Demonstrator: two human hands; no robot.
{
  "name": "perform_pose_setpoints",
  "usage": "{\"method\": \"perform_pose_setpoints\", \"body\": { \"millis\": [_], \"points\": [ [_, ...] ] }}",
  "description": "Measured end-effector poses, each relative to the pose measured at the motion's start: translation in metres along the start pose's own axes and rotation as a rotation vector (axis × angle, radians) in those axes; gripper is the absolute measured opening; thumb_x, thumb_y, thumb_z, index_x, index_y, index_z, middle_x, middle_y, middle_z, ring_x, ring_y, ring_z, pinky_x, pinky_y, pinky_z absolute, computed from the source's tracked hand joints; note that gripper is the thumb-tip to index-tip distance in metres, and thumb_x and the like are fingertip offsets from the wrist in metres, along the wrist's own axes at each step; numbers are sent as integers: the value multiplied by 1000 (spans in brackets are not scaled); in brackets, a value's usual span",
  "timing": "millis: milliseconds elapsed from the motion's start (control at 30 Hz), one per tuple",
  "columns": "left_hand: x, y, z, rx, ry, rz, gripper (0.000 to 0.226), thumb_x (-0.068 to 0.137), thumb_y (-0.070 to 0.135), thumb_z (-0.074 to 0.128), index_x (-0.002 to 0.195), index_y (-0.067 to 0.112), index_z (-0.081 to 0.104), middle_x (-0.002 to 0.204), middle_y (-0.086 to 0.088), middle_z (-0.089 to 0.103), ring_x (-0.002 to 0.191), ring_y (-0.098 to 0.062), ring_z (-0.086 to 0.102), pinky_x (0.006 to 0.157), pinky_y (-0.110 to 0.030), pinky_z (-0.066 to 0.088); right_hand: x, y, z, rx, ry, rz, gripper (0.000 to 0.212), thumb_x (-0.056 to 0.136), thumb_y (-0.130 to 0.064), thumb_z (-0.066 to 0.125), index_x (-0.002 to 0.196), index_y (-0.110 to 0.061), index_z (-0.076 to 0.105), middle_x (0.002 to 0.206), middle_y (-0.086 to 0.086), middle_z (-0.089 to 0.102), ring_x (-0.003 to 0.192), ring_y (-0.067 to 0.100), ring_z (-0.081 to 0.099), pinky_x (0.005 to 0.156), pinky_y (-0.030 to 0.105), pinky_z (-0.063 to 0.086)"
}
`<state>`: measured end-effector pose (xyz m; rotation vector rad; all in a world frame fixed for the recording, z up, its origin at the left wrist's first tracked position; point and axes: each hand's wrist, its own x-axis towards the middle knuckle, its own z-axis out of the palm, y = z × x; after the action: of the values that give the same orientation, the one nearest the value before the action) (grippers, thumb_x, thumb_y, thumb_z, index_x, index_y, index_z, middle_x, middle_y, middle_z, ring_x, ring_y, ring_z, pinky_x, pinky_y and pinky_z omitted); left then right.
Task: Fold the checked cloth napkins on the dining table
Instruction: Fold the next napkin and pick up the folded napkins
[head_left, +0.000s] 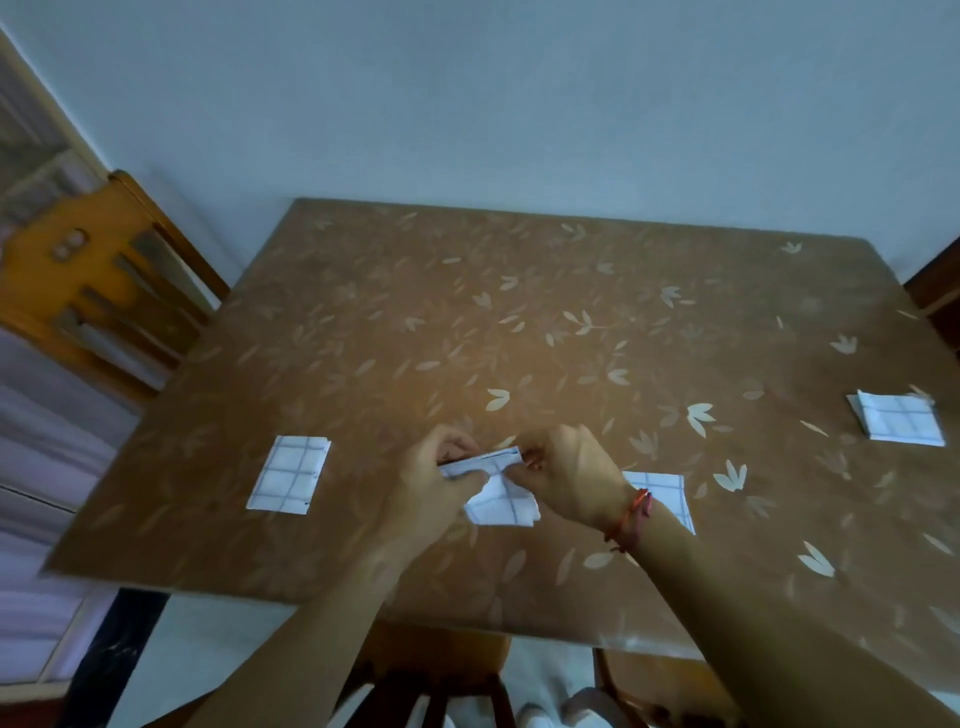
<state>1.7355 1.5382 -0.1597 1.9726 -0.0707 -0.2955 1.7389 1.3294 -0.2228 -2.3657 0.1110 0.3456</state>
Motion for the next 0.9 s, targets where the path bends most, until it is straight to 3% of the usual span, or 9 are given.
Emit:
{"method": "perform_pose_setpoints", "body": {
  "millis": [67,133,200,367,467,567,667,767,900],
  "points": [
    [-8,4,-12,-110,49,-23,24,79,0,73,92,17,63,86,-1,70,71,-2,65,57,-15,49,-14,-42,-22,-42,106,-87,22,77,-22,70,69,-3,62,62,9,60,56,22,49,55,30,41],
    [-18,7,-22,-163,70,-69,22,80,4,74,96,17,66,90,3,73,80,-3,68,61,-17,53,-35,-91,-46,18,176,-223,20,78,-20,72,74,-2,67,65,10,64,61,22,56,58,30,45],
    [-29,8,-28,-201,71,-102,19,82,6,74,96,17,69,90,5,74,84,-7,70,62,-17,54,-38,-94,-47,94,189,-241,20,80,-19,74,76,1,69,65,11,66,62,23,61,60,33,50],
    [-56,4,-44,-224,133,-121,19,86,12,71,101,23,72,93,10,75,87,-10,71,76,-30,59,-41,-123,-42,327,83,-227,9,81,-10,76,74,-6,73,67,6,73,63,24,70,62,40,60],
    [-75,5,-57,-296,269,-150,20,83,10,73,98,23,72,89,9,76,82,-11,72,74,-32,59,-44,-146,-28,464,-17,-228,17,85,-4,72,72,-14,73,66,-1,73,62,11,70,56,24,56],
    [-95,1,-74,-379,401,-180,17,81,5,74,92,18,73,83,6,76,78,-12,73,66,-29,59,-46,-170,-7,541,-95,-258,12,86,-5,72,80,-15,76,73,2,75,68,14,70,66,31,59],
    [-118,-8,-91,-440,505,-215,15,80,2,75,86,15,73,81,1,76,76,-14,73,59,-23,57,-49,-191,16,559,-173,-298,12,86,-6,72,85,-15,78,79,4,77,74,18,72,71,38,59],
    [-143,-20,-107,-475,579,-236,14,79,1,75,87,12,73,88,-7,76,81,-20,73,65,-31,59,-55,-213,40,543,-233,-336,11,85,-6,73,83,-16,78,79,3,77,70,13,71,66,32,58],
    [-176,-38,-133,-491,673,-259,20,80,4,75,98,13,73,93,-4,76,84,-19,73,71,-37,60,-67,-247,71,520,-310,-385,7,85,-5,74,84,-11,78,84,9,77,79,22,73,73,37,61]
  ]
}}
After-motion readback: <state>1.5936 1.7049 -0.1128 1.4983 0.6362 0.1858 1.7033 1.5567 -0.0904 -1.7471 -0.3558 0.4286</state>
